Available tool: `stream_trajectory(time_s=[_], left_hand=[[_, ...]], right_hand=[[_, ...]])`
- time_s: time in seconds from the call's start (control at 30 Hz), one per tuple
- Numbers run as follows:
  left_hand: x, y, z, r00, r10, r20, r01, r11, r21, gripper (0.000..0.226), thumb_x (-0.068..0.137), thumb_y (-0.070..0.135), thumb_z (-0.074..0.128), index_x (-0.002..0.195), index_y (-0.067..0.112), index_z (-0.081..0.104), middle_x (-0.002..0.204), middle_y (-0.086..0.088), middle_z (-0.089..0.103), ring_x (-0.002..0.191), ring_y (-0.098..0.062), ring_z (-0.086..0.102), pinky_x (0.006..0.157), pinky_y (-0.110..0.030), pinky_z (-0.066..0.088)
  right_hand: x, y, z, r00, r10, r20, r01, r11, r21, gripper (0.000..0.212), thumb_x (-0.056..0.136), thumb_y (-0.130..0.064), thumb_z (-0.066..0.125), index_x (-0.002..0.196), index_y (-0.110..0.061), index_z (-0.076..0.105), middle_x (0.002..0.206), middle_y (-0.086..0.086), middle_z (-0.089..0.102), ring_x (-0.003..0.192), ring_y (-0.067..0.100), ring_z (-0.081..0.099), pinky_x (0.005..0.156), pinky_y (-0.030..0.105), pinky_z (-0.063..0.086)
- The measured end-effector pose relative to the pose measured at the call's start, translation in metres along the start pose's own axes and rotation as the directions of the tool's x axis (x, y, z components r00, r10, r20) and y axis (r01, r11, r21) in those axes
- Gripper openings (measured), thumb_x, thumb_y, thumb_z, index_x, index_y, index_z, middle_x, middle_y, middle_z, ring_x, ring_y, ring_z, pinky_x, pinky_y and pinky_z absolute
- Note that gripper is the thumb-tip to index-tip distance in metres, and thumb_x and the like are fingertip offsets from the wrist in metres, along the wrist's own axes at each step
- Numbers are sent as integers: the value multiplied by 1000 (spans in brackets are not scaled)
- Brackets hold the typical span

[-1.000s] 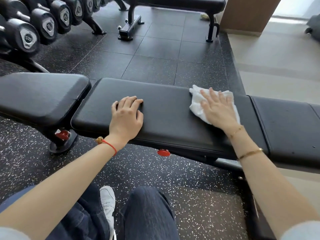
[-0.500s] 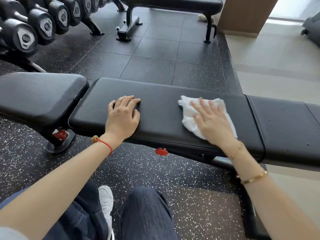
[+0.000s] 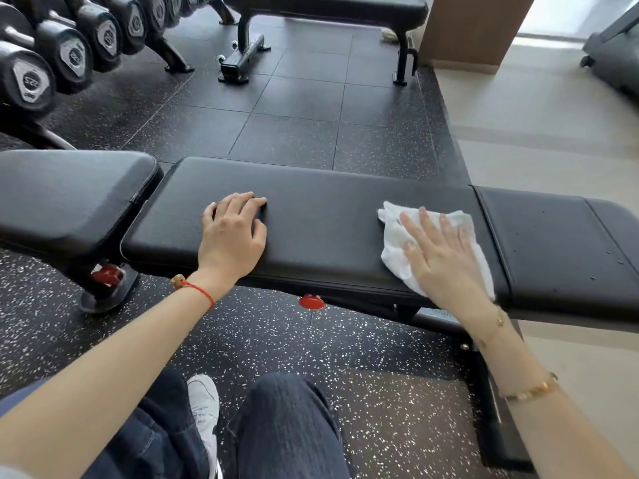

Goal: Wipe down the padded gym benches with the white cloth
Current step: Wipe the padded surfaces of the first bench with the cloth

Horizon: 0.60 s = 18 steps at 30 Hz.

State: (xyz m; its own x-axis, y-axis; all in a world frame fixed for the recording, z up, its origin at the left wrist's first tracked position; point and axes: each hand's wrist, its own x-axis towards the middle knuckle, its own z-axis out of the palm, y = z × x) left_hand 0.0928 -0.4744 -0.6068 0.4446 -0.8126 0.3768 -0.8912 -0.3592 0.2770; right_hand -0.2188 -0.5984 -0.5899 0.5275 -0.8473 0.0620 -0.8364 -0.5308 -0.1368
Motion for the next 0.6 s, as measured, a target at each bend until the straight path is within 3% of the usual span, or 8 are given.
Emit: stream_trajectory(time_s=[0.13, 0.3, 0.4, 0.5, 0.6], left_hand=[[1, 1, 1, 1000, -9, 10, 9, 1000, 3, 40, 92, 20, 48, 131, 21, 57, 141, -1, 52, 136, -21, 41, 116, -49, 25], [1, 2, 2, 1000, -8, -8, 8, 1000, -8, 39, 91, 20, 48, 130, 20, 58, 139, -3, 55, 134, -22, 44, 115, -51, 27], [1, 2, 1, 1000, -14, -8, 14, 1000, -19, 39, 91, 20, 49, 128, 20, 59, 139, -2, 55, 134, -22, 45, 116, -50, 26], [1, 0, -1, 1000, -13, -10, 13, 1000, -26, 39, 91, 21, 49, 129, 21, 59, 139, -1, 56, 134, -20, 45, 116, -49, 26], [1, -2, -2, 1000, -7, 1, 7, 999, -41, 40, 91, 23, 50, 130, 22, 59, 140, 0, 55, 135, -20, 44, 116, -48, 26]], right_hand=[[17, 14, -4, 998, 42, 43, -43, 998, 37, 52, 104, -42, 16, 155, -45, 10, 166, -8, 4, 154, 22, 0, 123, 44, -5], [98, -13, -8, 984, 167, 68, -169, 985, 22, 50, 106, -39, 16, 157, -36, 13, 167, 1, 7, 152, 33, 5, 121, 52, -3], [109, -69, -1, 997, -7, 77, 11, 999, -46, 51, 107, -35, 16, 158, -30, 14, 166, 7, 9, 148, 40, 12, 119, 55, 8], [83, -106, 10, 971, -217, 105, 220, 975, -21, 51, 107, -39, 17, 157, -35, 11, 167, 1, 7, 152, 34, 4, 121, 54, 1], [62, -91, 11, 964, -254, 82, 254, 967, 22, 50, 106, -42, 20, 156, -40, 12, 166, -3, 8, 153, 28, 5, 122, 47, 0]])
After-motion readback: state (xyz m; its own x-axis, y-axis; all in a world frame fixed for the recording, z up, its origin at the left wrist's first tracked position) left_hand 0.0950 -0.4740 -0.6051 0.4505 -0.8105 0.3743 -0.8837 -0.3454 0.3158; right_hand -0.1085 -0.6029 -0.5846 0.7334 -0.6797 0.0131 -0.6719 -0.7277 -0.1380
